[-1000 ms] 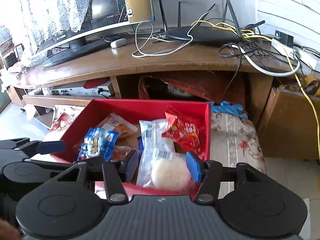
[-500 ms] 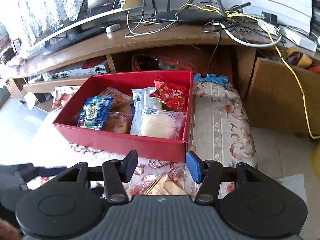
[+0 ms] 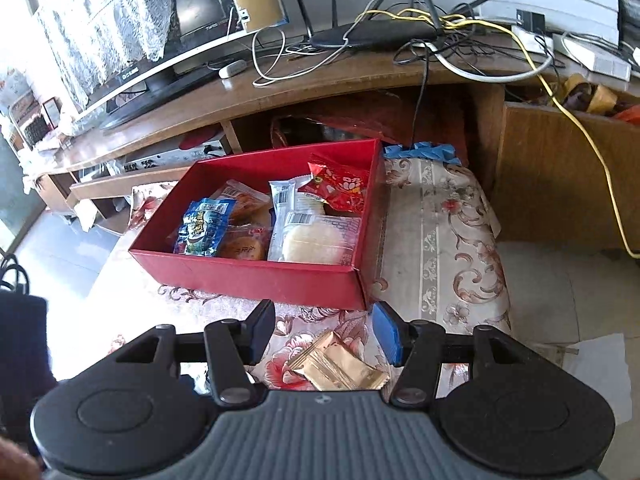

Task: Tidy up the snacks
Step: 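Grasp the gold wafer pack with the right tool while the left tool grasps the white duck-neck packet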

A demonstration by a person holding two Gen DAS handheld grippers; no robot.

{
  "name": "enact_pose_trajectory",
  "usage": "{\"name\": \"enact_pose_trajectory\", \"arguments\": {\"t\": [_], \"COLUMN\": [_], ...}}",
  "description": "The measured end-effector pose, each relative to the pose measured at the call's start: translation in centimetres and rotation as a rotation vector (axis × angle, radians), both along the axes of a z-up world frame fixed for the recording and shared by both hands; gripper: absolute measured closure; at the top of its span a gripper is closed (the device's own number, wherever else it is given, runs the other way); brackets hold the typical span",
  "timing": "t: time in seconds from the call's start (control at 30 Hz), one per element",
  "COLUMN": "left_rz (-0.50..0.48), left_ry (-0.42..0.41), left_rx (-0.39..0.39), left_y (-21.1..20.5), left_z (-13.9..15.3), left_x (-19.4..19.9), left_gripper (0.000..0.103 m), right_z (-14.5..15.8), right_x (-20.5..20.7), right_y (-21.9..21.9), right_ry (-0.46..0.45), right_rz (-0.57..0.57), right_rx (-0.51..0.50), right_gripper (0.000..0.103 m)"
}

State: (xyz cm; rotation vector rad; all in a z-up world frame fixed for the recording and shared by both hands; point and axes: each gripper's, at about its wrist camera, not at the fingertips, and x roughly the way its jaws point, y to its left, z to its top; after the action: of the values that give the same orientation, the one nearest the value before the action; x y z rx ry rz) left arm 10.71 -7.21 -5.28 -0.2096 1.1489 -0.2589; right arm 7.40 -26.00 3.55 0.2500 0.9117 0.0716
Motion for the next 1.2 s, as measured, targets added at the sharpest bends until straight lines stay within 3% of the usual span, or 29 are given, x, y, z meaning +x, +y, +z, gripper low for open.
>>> {"name": "enact_pose_trajectory", "arguments": {"t": [0.13,0.2,0.4,0.57,0.67,0.73,0.77,0.83,0.87,1.03,1.2], "left_rz": [0.052,0.042,-0.080,-0.261,-0.305,-0.311,-0.305,-0.304,-0.305,-0.336,-0.305], "left_ry": [-0.014,-0.042,-0.073,-0.097,-0.091,-0.079,-0.071,-0.058,-0.055,-0.074,-0.072], "left_rx": [0.049,0.088,0.130,0.252,0.256,0.212,0.181,0.123,0.119,0.125,0.131], "left_y": [-0.7,-1.0,-0.1,0.7,1.9,2.8,3.0,3.4,3.3,3.2,4.5], "left_z": [-0.9,-0.9,-0.7,-0.3,-0.3,-0.5,-0.7,-0.8,-0.8,-0.7,-1.2], "left_x": [0.5,0.5,0.3,-1.1,-1.5,-1.6,-1.4,-1.2,-1.2,-0.2,0.8], "left_gripper": [0.009,0.016,0.042,0.052,0.052,0.049,0.045,0.018,0.015,0.015,0.014], "right_z": [0.1,0.1,-0.5,-1.9,-3.0,-3.8,-4.3,-5.2,-5.6,-7.2,-8.8], "right_x": [-0.3,-0.3,-0.2,0.0,0.3,0.6,0.9,1.4,1.8,3.9,3.7], "right_y": [-1.0,-1.4,-2.3,-1.7,-0.7,0.2,0.6,1.2,1.4,2.6,5.2], "right_ry": [0.000,0.000,0.038,0.096,0.139,0.161,0.173,0.199,0.211,0.242,0.256], "right_rz": [-0.006,-0.009,-0.014,0.023,0.064,0.102,0.122,0.160,0.174,0.253,0.324], "right_rx": [0.020,0.018,-0.001,-0.016,-0.034,-0.059,-0.071,-0.094,-0.103,-0.098,-0.198], "right_gripper": [0.044,0.044,0.044,0.044,0.044,0.044,0.044,0.044,0.044,0.044,0.028]}}
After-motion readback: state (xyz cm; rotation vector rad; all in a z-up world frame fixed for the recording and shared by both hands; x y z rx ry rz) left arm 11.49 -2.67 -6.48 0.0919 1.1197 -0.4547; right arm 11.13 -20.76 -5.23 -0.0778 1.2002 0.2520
